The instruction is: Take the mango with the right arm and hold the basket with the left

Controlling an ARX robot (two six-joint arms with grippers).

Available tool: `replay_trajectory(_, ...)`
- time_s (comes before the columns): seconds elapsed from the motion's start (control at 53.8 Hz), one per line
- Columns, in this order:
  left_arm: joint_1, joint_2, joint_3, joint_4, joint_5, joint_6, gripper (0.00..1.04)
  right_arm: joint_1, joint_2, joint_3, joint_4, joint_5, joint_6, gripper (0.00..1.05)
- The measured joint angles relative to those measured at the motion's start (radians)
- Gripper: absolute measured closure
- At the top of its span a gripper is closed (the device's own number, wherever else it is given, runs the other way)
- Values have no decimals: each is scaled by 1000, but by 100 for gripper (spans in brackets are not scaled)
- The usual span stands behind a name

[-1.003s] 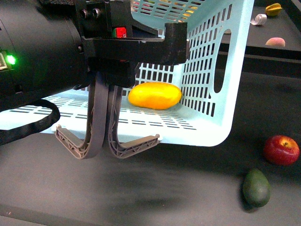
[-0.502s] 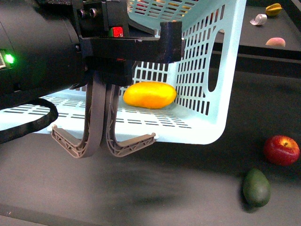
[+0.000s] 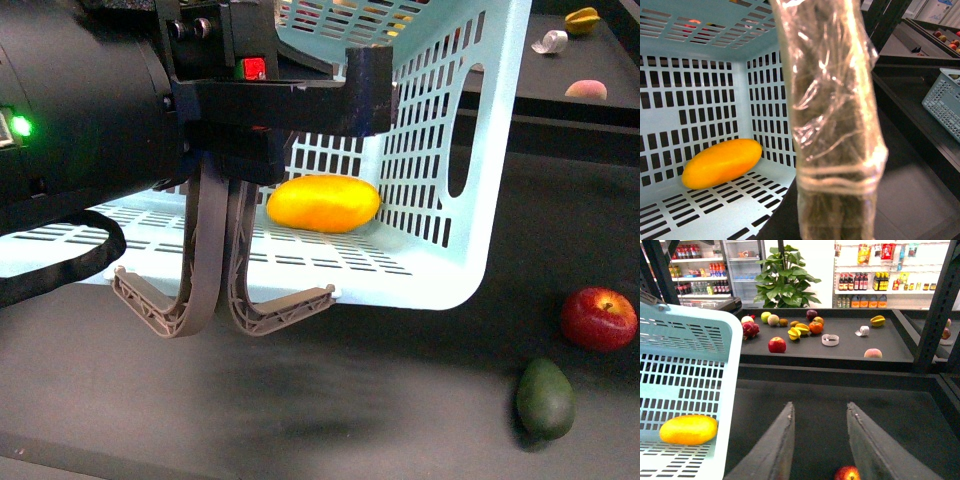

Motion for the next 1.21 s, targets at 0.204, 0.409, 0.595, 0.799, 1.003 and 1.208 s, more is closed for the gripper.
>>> replay_trajectory(0.204,0,0,0,0,-1,0,97,0,-56,-26,-20,0,-7,103)
replay_trajectory(0.409,0,0,0,0,0,0,97,0,-114,-46,-58,0,-8,103)
replay_trajectory(0.595,0,0,0,0,0,1,97,0,-274,-45,-222,-1,-8,103)
replay_trajectory(0.799,0,0,0,0,-1,0,97,0,-277,-45,-227,-1,-8,103)
replay_trajectory(1.003,0,0,0,0,0,0,97,0,-277,-45,-227,-1,-8,103)
replay_trajectory(1.208,0,0,0,0,0,0,97,0,-277,-45,-227,-1,-8,103)
